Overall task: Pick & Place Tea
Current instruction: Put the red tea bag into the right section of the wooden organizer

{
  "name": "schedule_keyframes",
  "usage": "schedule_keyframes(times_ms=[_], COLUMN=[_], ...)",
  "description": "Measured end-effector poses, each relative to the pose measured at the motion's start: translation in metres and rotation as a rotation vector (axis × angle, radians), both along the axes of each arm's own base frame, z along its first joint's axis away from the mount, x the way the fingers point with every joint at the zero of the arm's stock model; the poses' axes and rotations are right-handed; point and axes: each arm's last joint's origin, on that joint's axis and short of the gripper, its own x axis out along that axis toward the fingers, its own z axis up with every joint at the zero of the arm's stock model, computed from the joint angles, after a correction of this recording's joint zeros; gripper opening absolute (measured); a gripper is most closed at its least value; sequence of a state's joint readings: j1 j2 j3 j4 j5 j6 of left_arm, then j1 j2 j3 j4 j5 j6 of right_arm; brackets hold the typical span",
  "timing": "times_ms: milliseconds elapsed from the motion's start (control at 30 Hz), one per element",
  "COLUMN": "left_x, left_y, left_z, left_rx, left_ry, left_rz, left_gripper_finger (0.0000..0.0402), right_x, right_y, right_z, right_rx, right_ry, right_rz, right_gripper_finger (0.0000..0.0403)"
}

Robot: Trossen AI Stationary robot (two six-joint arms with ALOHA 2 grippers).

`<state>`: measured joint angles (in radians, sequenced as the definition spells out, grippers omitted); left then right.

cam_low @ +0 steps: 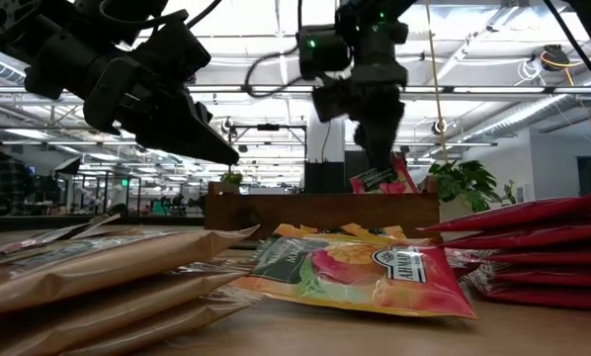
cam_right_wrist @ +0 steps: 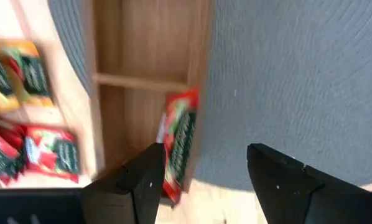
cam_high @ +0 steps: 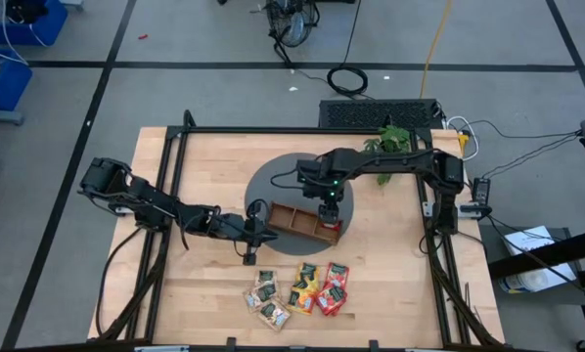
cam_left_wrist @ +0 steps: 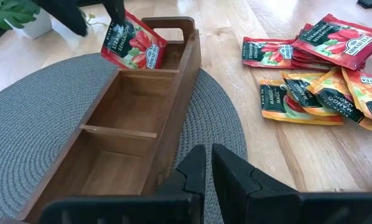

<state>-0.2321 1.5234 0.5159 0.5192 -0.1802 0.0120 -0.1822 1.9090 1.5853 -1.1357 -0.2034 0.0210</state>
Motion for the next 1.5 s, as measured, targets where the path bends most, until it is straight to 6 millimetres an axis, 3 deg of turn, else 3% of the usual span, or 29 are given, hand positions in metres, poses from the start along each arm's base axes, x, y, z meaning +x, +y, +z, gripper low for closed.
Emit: schedule_keyframes(times_ms=[133, 400, 800, 1033, 1233, 1500], left_x=[0.000, 0.000, 0.000, 0.000, 0.000, 0.000], left_y=[0.000, 0.000, 0.000, 0.000, 0.000, 0.000], left_z=[0.000, 0.000, 0.000, 0.000, 0.000, -0.001], left_rx=[0.000, 0.002, 0.002, 0.001, -0.003, -0.018], left_ry=[-0.001, -0.001, -0.001, -0.001, 0.000, 0.006], left_rz=[0.000, -0.001, -0.001, 0.000, 0.002, 0.009], left_gripper_finger=[0.0035, 0.0035, 0.0035, 0.0035, 0.0035, 0.0035], right_x=[-0.003, 0.000, 0.002, 0.004, 0.003, -0.009], right_y=[-0.001, -0.001, 0.011, 0.012, 0.019, 0.050], right_z=[-0.012, -0.013, -0.013, -0.011, 0.009, 0.025], right_rx=[0.037, 0.031, 0.032, -0.007, -0.058, -0.172], right_ry=[0.006, -0.030, -0.034, -0.044, -0.138, -0.218], right_rz=[-0.006, -0.017, 0.027, -0.029, -0.070, -0.124], right_gripper_finger=[0.0211, 0.0197, 0.0010, 0.0002, 0.0001, 0.0001])
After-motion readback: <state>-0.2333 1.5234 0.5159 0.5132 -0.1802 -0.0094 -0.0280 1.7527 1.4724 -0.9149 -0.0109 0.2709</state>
